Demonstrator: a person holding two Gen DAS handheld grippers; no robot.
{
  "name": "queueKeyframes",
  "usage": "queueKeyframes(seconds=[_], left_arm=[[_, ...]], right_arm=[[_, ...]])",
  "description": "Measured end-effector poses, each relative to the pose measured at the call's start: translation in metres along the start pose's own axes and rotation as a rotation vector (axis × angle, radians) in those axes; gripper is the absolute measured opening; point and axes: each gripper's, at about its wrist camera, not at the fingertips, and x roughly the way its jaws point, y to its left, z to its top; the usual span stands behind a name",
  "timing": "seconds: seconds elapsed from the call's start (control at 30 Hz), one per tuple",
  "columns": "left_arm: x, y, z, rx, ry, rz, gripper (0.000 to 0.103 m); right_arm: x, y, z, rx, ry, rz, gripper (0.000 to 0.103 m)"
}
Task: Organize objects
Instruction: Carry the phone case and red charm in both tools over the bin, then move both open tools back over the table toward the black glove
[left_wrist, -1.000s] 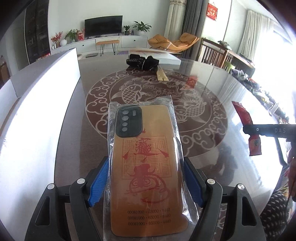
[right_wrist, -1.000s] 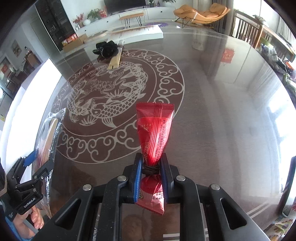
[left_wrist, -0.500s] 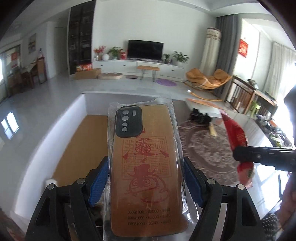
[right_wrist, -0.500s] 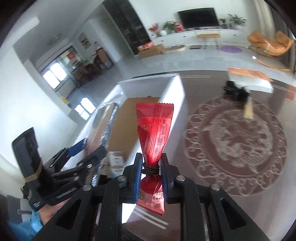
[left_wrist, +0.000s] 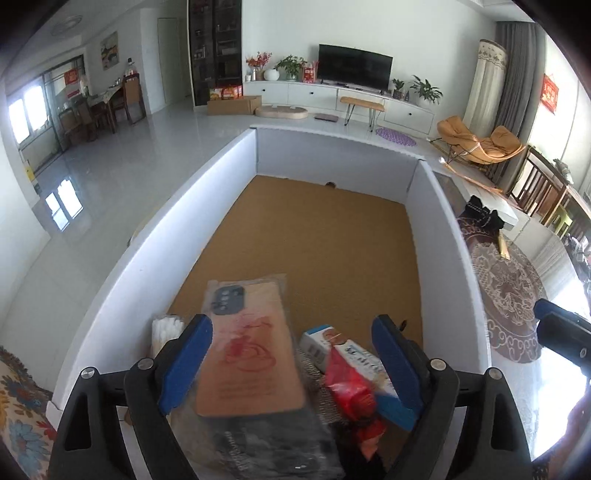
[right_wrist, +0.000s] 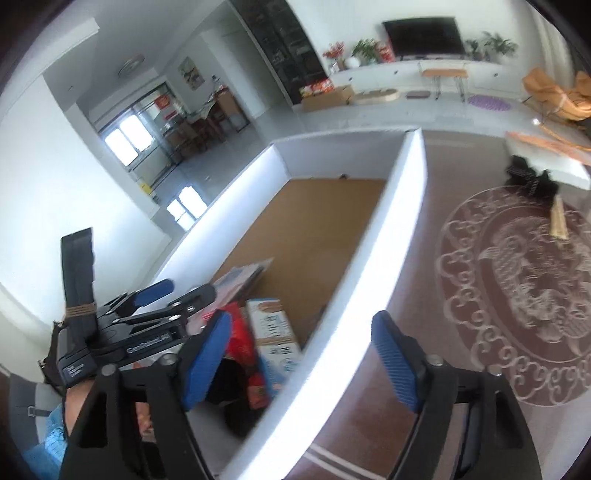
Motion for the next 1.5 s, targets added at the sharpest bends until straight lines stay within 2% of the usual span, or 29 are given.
queueKeyframes(seconds=[0.03, 0.07, 0.13, 0.27, 0.37, 0.43, 0.53, 0.73, 1.03, 1.5], left_arm=[[-0.004, -0.010, 0.001, 0.008, -0.012, -0.024, 0.088], [-0.008, -0.023, 0.002, 0.020, -0.025, -0.054, 0.088], [-0.018, -0.054, 0.005, 0.057, -0.039, -0.119, 0.088], [-0.038, -0.127, -0.004, 0.190, -0.048, -0.266, 0.091], [-0.044, -0.176, -0.024, 0.268, -0.018, -0.377, 0.103], [-0.037, -0.203, -0.041, 0.297, 0.031, -0.426, 0.103], [-0.012, -0.232, -0.063, 0.320, 0.099, -0.423, 0.103], [0.034, -0.242, -0.083, 0.318, 0.114, -0.288, 0.103], [0.079, -0.247, -0.079, 0.317, 0.134, -0.204, 0.103], [0.102, -0.255, -0.064, 0.307, 0.122, -0.167, 0.103]], right_arm=[[-0.012, -0.016, -0.004, 0.015, -0.043, -0.048, 0.098], [-0.022, -0.035, -0.010, 0.039, -0.080, -0.101, 0.103], [-0.040, -0.077, -0.024, 0.097, -0.111, -0.225, 0.103], [-0.043, -0.167, -0.060, 0.198, -0.051, -0.525, 0.103], [-0.052, -0.208, -0.089, 0.216, -0.013, -0.643, 0.103], [-0.058, -0.216, -0.101, 0.207, -0.020, -0.689, 0.103], [-0.064, -0.214, -0.114, 0.177, -0.038, -0.719, 0.103], [-0.064, -0.215, -0.118, 0.183, -0.038, -0.705, 0.103], [-0.062, -0.214, -0.120, 0.202, -0.027, -0.693, 0.103], [-0.062, -0.222, -0.124, 0.260, -0.013, -0.663, 0.103]])
